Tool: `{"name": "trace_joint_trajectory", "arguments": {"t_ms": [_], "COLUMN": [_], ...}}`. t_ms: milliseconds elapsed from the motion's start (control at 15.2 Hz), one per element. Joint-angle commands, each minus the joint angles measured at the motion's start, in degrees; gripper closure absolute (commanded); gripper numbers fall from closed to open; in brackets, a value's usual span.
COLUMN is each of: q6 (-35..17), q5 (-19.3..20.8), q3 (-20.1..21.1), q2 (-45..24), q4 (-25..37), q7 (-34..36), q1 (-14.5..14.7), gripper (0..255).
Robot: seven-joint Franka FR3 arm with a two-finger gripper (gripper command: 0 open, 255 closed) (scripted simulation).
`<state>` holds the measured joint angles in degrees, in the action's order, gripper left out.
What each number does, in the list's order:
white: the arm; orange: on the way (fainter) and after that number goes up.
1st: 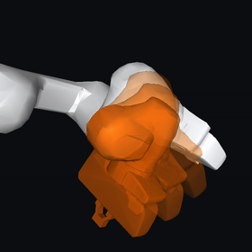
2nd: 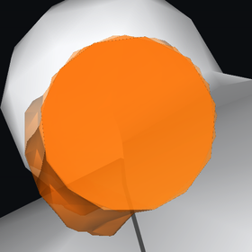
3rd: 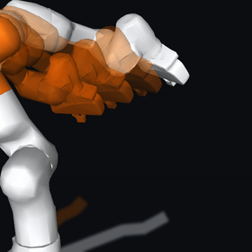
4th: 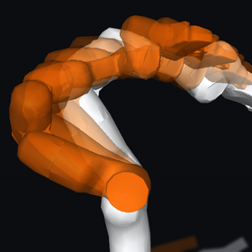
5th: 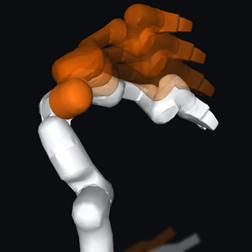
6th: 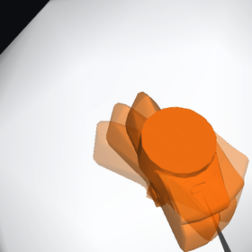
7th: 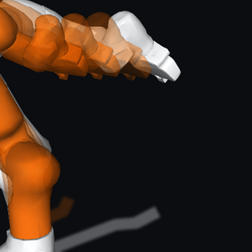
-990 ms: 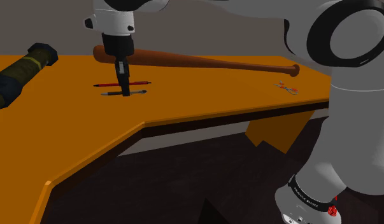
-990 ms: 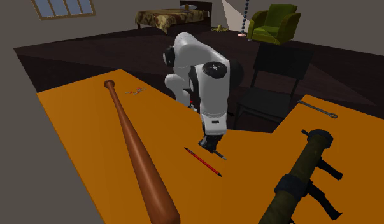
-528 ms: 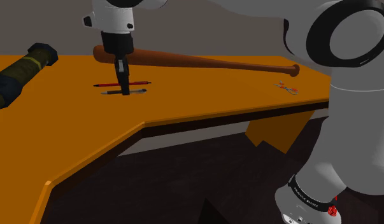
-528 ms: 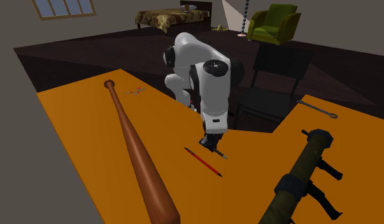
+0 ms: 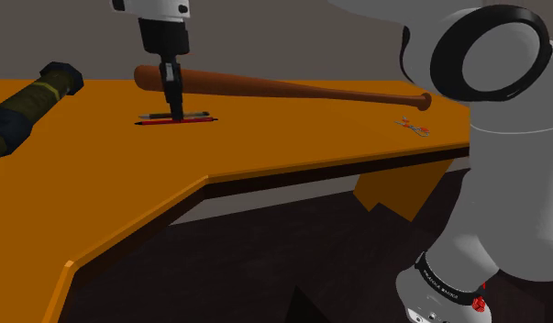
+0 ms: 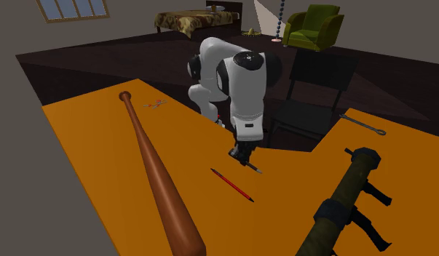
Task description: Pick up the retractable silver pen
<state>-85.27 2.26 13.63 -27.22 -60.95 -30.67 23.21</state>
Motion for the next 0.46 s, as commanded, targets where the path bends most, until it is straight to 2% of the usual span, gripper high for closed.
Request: {"name": "trace_joint_trajectory", "arguments": {"t_ms": [0, 264, 396], "q6": [2.03, 6.84, 7.05], "q5": [0.15, 0.67, 0.7], "q3": [-0.02, -0.08, -0.08], "q2": [-0.75, -3.3, -3.43], "q4": [2.75, 10.13, 10.45], "q7": [0.05, 0.27, 0.28], "q1": [0.23, 1.08, 1.12], "gripper": [255, 255, 255]}}
